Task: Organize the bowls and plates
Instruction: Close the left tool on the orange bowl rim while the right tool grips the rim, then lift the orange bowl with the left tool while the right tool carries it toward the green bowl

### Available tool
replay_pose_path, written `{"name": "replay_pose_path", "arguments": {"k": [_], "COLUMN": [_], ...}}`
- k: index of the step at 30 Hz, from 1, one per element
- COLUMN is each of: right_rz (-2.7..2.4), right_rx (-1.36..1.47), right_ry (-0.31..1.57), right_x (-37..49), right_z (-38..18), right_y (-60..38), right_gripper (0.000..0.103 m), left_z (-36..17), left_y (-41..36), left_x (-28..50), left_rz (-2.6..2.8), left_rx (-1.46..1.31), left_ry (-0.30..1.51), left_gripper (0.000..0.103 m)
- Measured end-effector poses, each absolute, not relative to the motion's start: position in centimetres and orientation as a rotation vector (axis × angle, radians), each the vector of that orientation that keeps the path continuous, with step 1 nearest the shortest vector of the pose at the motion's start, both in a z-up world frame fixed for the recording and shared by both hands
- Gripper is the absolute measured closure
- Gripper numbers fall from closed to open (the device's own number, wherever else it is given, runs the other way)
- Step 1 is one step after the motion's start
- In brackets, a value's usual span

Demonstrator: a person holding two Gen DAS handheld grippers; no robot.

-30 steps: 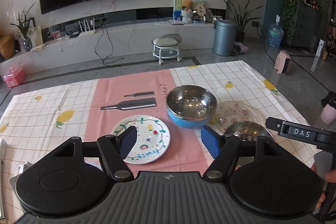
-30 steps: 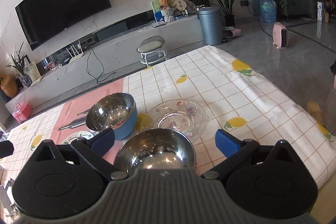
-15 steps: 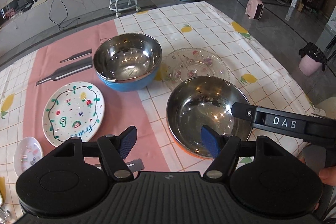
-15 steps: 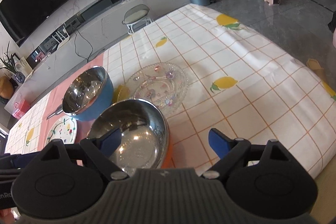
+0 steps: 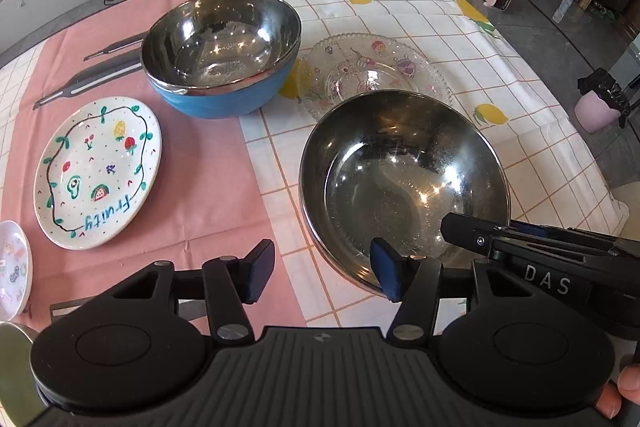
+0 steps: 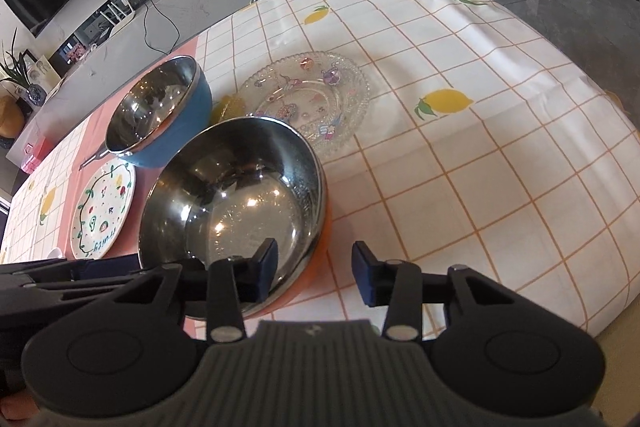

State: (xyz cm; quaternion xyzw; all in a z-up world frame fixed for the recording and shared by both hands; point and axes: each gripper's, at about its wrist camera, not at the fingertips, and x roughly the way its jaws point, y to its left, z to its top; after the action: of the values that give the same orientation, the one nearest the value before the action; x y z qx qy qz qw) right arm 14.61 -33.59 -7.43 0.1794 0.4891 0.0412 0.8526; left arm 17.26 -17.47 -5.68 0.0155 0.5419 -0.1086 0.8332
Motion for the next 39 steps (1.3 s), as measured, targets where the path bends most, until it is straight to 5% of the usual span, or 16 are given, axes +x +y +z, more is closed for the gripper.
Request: {"name": "replay_pose_path", "arguments": {"k": [7,15,39], "right_rz": [0.118,0.12,0.342], "right_rx": [0.322,0.331,0.294], "right_ry": [1.028,1.013,0.922], "right_x": [14.7,14.7,12.6], "right_z": [-7.4,-7.4,-3.6], "right_y": [-32.5,-32.5,-27.7], "right_gripper": [0.075,0.079,0.09], "left_z": [-6.3,-6.6,-1.1], "left_y": [-17.8,-17.3,-10.4], "left_x": [18.3,18.7,12.7], "left_rz": [-0.258,-0.206,-0.126], "left_rx": [0.007,-0.057,-0.078], "left_ry": [1.229,1.268,1.167], "left_gripper": [0.069,0.082,0.083]}}
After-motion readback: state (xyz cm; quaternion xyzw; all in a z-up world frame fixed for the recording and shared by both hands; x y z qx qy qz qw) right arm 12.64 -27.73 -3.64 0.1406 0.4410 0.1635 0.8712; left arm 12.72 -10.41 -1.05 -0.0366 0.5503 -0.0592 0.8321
